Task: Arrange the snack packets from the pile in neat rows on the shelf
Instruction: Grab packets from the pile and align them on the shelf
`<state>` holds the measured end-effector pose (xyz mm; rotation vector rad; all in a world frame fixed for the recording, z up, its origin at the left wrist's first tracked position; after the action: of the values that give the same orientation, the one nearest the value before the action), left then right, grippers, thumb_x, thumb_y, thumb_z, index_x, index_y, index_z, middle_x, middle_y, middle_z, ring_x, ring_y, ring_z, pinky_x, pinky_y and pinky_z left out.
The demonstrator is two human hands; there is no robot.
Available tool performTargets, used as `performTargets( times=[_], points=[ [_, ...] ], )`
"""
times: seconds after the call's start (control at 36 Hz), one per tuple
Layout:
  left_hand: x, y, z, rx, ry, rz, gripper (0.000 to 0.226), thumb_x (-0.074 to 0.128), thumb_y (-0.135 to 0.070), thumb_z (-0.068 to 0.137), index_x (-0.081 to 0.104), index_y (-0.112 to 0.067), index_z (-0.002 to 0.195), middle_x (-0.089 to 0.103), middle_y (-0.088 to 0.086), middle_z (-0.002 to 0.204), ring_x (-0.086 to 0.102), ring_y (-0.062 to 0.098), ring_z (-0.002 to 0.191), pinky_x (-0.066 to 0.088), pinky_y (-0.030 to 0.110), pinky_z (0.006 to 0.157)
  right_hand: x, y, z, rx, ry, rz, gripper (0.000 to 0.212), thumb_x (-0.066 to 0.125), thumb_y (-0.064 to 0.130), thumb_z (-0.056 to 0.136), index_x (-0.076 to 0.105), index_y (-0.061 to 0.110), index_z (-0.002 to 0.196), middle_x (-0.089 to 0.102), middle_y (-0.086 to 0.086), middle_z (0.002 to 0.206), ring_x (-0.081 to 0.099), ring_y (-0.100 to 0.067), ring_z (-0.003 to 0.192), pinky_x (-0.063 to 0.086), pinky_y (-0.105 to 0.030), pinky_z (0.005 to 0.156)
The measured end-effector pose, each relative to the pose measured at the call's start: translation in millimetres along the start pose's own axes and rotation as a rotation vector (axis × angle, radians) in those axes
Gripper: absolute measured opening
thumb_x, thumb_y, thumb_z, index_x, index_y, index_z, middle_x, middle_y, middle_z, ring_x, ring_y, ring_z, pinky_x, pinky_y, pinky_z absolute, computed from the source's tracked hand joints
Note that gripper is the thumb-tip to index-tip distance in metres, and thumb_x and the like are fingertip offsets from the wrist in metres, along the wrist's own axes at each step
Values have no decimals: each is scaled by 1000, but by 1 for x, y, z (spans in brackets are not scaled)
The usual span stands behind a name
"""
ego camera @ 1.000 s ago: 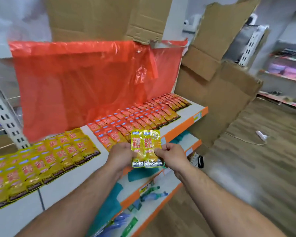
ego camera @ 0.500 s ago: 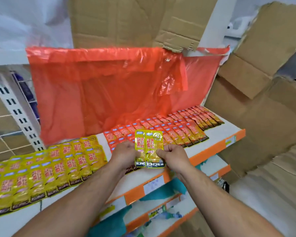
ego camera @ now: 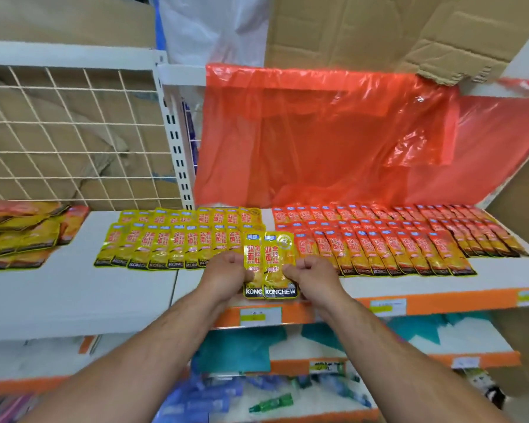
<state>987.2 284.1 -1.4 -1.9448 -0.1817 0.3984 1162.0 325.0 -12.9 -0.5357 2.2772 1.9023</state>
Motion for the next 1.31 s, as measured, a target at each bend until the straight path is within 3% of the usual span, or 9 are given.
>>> performTargets(
  times=[0.19,0.36,0.44,0.58,0.69,0.83,0.94,1.08,1.31],
  points=[
    [-48,16,-24,-29,-40,-21,21,65,5,82,56,-11,72,56,5,62,48,16,51,40,24,54,43,4,-7,-32,140,6,29,76,19,85,48,16,76,36,-6,74,49,-9,61,38,-19,59],
    [-102,26,-31,-27,-115,-68,14,67,9,80,64,-5,78,69,9,72,59,22,62,48,35,60,93,25,-16,-64,178,-45,39,74,19,86,42,14,65,34,-6,64,34,-18,56,34,-21,45],
    [-129,31,-25,-17,-131,-61,28,67,10,80,58,-13,66,61,-4,51,56,14,49,45,27,54,121,37,-16,-97,180,-72,42,75,17,85,40,17,62,32,-6,66,31,-18,60,29,-24,52],
    [-183,37,-10,4,-148,-3,12,71,8,74,68,-3,77,67,9,71,60,22,61,49,33,60,171,54,-11,-109,173,-63,48,74,15,83,35,21,56,30,-1,56,29,-16,55,24,-27,54],
    [-235,45,8,2,-190,94,24,75,5,71,61,-14,64,58,0,59,54,19,50,45,27,54,215,66,-14,-120,168,-71,51,71,13,86,31,20,57,26,-9,65,28,-17,62,29,-19,51],
    [-281,60,33,-19,-185,179,23,76,5,69,61,-13,63,58,2,52,56,19,42,42,23,45,263,64,-13,-45,132,-35,51,74,14,83,35,23,52,32,-3,57,34,-16,59,29,-28,59],
    [-300,70,47,-14,-185,238,15,78,-3,68,65,-10,69,70,10,64,68,26,55,59,36,57,276,65,-15,-19,83,-29,48,74,16,83,36,23,55,33,-5,59,35,-17,61,29,-26,57],
    [-307,72,58,56,-189,398,22,80,-21,68,61,-15,61,70,4,65,66,24,66,47,27,57,276,68,-19,14,67,-36,51,74,17,85,32,22,57,27,-2,59,27,-17,56,23,-27,53],
    [-310,69,65,96,-162,524,19,80,-20,69,62,-18,64,67,0,76,63,20,78,41,26,61,277,67,-19,44,62,-43,43,76,19,85,39,19,63,32,-7,66,30,-17,57,26,-25,51]
  ],
)
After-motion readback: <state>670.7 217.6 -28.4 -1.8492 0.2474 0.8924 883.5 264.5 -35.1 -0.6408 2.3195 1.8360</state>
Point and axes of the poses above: each hand's wrist, its own z-axis towards the middle knuckle, its own x-axis out of the palm, y = z × x, the point moved 1 cm from there along z, towards the middle knuckle
